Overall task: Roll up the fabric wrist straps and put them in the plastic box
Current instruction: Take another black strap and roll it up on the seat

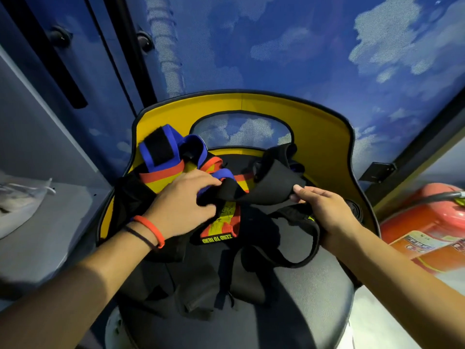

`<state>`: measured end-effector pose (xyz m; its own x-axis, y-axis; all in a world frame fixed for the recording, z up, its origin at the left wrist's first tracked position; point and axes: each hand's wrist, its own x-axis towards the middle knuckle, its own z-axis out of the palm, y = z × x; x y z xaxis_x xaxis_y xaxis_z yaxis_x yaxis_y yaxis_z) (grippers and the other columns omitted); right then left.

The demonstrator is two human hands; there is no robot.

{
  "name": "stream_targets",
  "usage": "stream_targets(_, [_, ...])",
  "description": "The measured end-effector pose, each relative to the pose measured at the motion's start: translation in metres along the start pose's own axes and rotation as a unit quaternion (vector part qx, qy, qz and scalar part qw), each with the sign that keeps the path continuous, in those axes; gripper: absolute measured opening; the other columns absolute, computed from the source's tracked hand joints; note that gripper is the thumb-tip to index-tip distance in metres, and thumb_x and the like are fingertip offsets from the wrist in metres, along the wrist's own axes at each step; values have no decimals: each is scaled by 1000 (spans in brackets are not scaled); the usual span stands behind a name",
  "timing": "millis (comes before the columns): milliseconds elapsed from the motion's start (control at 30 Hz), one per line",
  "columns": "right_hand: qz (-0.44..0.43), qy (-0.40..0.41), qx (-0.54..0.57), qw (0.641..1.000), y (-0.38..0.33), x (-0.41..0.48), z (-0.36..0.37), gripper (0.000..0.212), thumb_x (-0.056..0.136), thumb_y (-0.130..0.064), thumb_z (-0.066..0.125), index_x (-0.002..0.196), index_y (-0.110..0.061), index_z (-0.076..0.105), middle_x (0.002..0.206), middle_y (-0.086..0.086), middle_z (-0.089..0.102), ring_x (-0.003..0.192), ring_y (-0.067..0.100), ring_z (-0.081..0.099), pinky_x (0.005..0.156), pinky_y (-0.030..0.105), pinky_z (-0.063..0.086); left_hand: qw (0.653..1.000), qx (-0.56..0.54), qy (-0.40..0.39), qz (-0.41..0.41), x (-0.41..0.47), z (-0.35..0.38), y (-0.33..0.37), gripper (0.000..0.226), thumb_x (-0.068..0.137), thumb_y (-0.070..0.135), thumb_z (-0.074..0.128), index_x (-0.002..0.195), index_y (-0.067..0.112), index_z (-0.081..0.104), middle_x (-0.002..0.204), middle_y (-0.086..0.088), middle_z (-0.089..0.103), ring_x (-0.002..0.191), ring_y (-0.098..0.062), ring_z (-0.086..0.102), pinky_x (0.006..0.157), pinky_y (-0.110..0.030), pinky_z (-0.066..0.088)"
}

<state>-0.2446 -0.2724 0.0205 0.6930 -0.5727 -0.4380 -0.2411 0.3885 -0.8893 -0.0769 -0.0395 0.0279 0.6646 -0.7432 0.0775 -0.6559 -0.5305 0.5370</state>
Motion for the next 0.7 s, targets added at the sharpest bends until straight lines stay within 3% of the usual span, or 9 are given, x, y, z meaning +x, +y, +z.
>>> stream_targets(100, [14, 7, 40, 999, 0, 2, 3, 17, 95, -18, 69, 81, -9, 70, 81, 10, 71, 71, 24, 64, 74, 38, 50, 997, 60, -39, -28, 3, 13, -4, 55, 85, 38, 75, 137, 33, 57, 136, 15, 57, 124, -11, 54, 105, -38, 44])
stream_targets(167, [15, 16, 49, 999, 2, 5, 2, 10, 94, -16, 70, 100, -9, 70, 98, 10, 77, 86, 21, 71, 86, 41, 55, 997, 65, 9, -43, 10, 23, -5, 40, 92, 39, 67, 132, 37, 61, 124, 14, 65, 119, -13, 58, 104, -38, 38])
stream_targets(233, [-18, 44, -2, 999, 6, 5, 4, 30, 89, -22, 77, 116, -15, 67, 108, 7, 77, 102, 20, 72, 99, 45, 54, 995, 75, 45, -55, 16, 31, -3, 30, 96, 38, 59, 126, 41, 65, 110, 12, 71, 112, -14, 60, 101, -36, 31])
stream_targets(267, [-69, 74, -75, 992, 5, 1, 7, 32, 85, -27, 81, 113, -20, 66, 105, 2, 77, 102, 17, 72, 97, 44, 55, 993, 82, 54, -59, 19, 32, 0, 26, 98, 37, 55, 121, 41, 68, 102, 10, 72, 107, -15, 60, 97, -34, 28])
stream_targets(333, [-203, 118, -245, 941, 4, -9, 17, 24, 84, -33, 82, 99, -25, 64, 93, -10, 72, 91, 5, 67, 82, 31, 53, 991, 113, 61, -49, 24, 35, 5, 22, 100, 36, 49, 96, 35, 71, 83, 7, 68, 95, -17, 58, 87, -34, 24])
stream_targets(433, [-378, 46, -415, 826, 1, -30, 39, 30, 81, -46, 78, 102, -29, 67, 102, -15, 65, 94, 3, 62, 77, 28, 49, 982, 179, 63, -7, 30, 35, 18, 32, 98, 36, 43, 68, 26, 47, 74, 3, 58, 88, -22, 53, 86, -38, 26])
stream_targets(500, [-363, -16, -540, 759, 6, -32, 51, 58, 79, -57, 75, 130, -33, 59, 128, -15, 59, 111, 13, 62, 85, 38, 54, 975, 216, 36, 19, 36, 33, 26, 28, 95, 37, 39, 70, 27, 46, 77, 4, 57, 89, -25, 52, 91, -38, 27])
stream_targets(567, [-278, -34, -625, 728, 11, -27, 60, 70, 81, -55, 72, 142, -33, 46, 137, -9, 56, 116, 24, 61, 86, 43, 54, 969, 238, -4, 60, 39, 32, 32, 27, 94, 40, 38, 72, 28, 48, 78, 6, 54, 90, -26, 48, 92, -38, 29])
stream_targets(700, [-251, 16, -612, 750, 12, -10, 61, 28, 89, -39, 54, 113, -29, 65, 101, 0, 71, 92, 33, 66, 66, 38, 50, 968, 214, -27, 128, 36, 26, 42, 34, 96, 45, 47, 65, 34, 41, 75, 12, 54, 88, -17, 49, 92, -32, 22])
